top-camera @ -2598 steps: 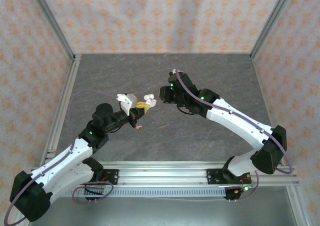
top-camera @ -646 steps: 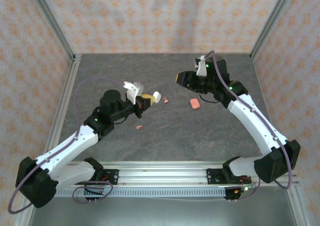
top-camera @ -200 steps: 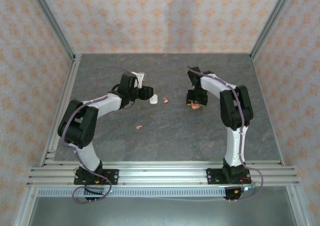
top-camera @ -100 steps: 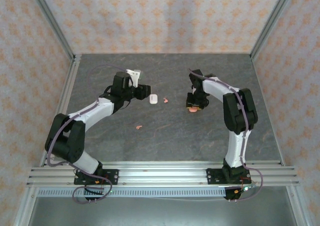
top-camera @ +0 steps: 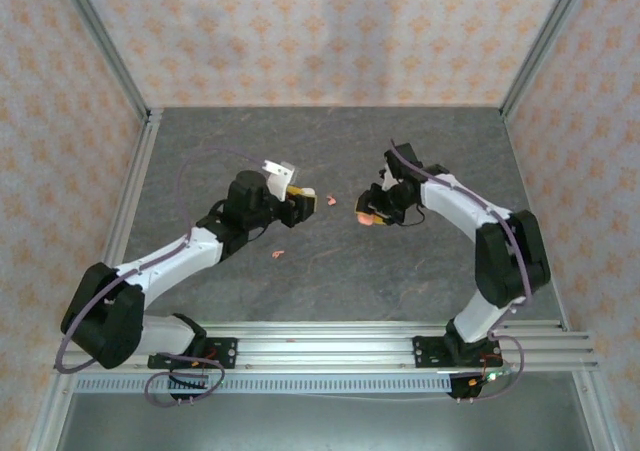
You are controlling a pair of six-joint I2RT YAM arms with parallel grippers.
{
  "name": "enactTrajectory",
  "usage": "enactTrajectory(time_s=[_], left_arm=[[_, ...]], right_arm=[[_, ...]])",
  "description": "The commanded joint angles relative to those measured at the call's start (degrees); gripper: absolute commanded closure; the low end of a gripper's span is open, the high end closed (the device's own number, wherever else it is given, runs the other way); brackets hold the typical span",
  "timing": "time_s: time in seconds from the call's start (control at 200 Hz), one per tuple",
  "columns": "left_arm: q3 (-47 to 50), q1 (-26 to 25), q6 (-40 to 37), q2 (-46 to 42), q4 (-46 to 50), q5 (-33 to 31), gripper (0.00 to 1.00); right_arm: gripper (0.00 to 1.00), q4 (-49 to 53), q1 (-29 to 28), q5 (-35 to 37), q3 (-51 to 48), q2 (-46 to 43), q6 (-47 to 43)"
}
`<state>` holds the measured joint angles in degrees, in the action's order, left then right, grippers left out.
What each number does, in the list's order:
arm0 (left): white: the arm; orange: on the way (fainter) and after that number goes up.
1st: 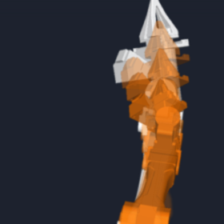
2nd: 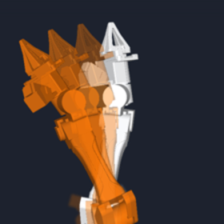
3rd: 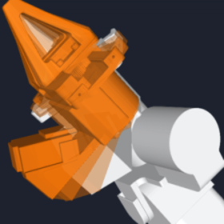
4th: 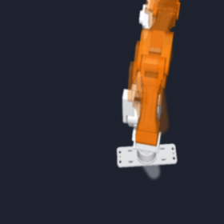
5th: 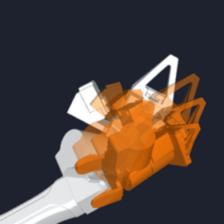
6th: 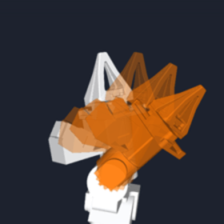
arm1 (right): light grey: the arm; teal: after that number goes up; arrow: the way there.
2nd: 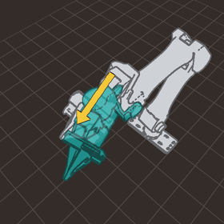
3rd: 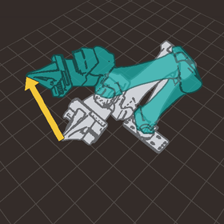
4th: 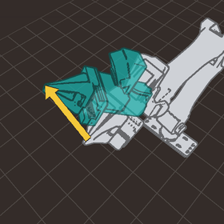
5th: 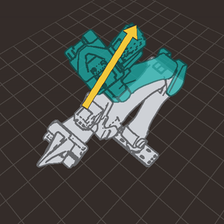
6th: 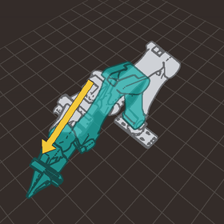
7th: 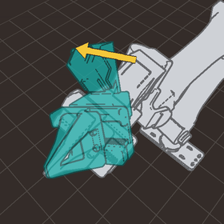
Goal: Insert wireless bluetooth earbuds into charging case
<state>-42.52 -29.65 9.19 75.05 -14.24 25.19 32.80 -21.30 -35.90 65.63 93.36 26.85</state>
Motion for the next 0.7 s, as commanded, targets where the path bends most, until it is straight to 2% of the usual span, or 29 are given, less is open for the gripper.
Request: enactTrajectory(time_s=[0.0, 0.155, 0.41, 0.535, 0.696], left_arm=[[2.23, -3.55, 3.74, -0.72, -10.73, -4.97, 0.51], [3.28, -5.63, 10.36, 1.69, -18.93, -5.37, 0.51], [1.18, -7.0, 12.0, 3.84, -22.18, -6.06, 0.47], [-1.25, -6.99, 13.51, 6.7, -22.86, -4.88, 0.48], [-3.03, -7.0, 15.15, 10.31, -25.48, -4.7, 0.54]], right_arm=[[0.65, -10.75, -2.28, 0.71, -1.08, -5.02, 13.62], [0.63, -13.9, -4.01, 0.25, 0.2, -6.74, 19.07], [0.62, -25.61, -5.15, -2.42, -2.87, -8.37, 30.88], [0.62, -25.65, -5.66, -2.37, -1.83, -8.86, 31.86], [0.62, -26.14, -5.95, -2.54, -1.73, -8.91, 32.64]])
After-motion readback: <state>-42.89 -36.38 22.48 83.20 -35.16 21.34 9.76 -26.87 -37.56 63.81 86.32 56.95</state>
